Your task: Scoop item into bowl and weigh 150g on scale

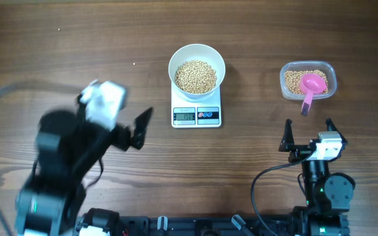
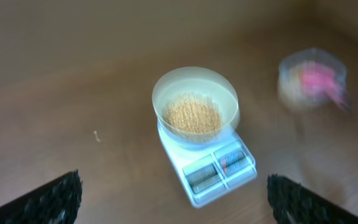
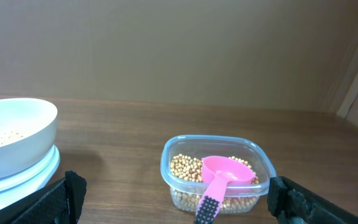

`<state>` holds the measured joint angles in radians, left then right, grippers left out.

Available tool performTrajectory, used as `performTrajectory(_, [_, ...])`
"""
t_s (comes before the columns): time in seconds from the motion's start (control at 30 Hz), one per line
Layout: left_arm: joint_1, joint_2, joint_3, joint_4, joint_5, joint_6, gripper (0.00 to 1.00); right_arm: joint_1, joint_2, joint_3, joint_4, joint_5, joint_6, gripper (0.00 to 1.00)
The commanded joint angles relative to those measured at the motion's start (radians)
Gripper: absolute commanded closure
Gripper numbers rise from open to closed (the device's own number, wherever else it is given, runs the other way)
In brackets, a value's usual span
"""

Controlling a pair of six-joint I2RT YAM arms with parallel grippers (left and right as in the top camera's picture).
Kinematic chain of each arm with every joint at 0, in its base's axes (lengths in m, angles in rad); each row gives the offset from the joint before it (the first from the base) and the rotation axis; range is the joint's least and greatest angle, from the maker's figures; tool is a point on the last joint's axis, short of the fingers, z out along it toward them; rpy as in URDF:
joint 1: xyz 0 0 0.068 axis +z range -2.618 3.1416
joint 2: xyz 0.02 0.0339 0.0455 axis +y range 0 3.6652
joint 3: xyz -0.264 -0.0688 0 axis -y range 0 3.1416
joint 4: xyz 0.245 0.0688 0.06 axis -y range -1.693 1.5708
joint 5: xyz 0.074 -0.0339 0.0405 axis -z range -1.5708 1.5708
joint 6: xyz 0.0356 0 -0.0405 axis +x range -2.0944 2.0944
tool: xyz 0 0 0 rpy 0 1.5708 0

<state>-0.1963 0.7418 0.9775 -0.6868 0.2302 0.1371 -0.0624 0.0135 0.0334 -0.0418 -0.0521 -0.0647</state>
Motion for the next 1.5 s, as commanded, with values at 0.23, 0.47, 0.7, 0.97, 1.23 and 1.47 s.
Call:
performTrajectory(0.23, [0.118,-0.586,-0.764,0.516,0.029,-0.235,0.0,-0.003,-0.01,-0.01,0.006,-0.01,0.015,0.0])
performTrajectory(0.47, [0.118,-0.703,-0.959,0.729,-0.024,-0.257,0.0,-0.003,-0.01,-0.01,0.006,-0.01,0.015,0.0])
performTrajectory(0.7, [0.118,-0.739,-0.972,0.782,-0.117,-0.257,0.0,-0.003,-0.01,-0.01,0.006,-0.01,0.015,0.0])
performTrajectory(0.97, [0.118,-0.739,-0.972,0.615,-0.126,-0.258,0.0,-0.003,-0.01,-0.01,0.006,-0.01,0.015,0.0])
performTrajectory(1.23, [0.118,-0.739,-0.972,0.618,-0.127,-0.258,0.0,-0.003,-0.01,-0.01,0.006,-0.01,0.015,0.0])
performTrajectory(1.47, [0.118,-0.739,-0.972,0.618,-0.127,-0.258,0.0,-0.003,-0.01,-0.01,0.006,-0.01,0.015,0.0])
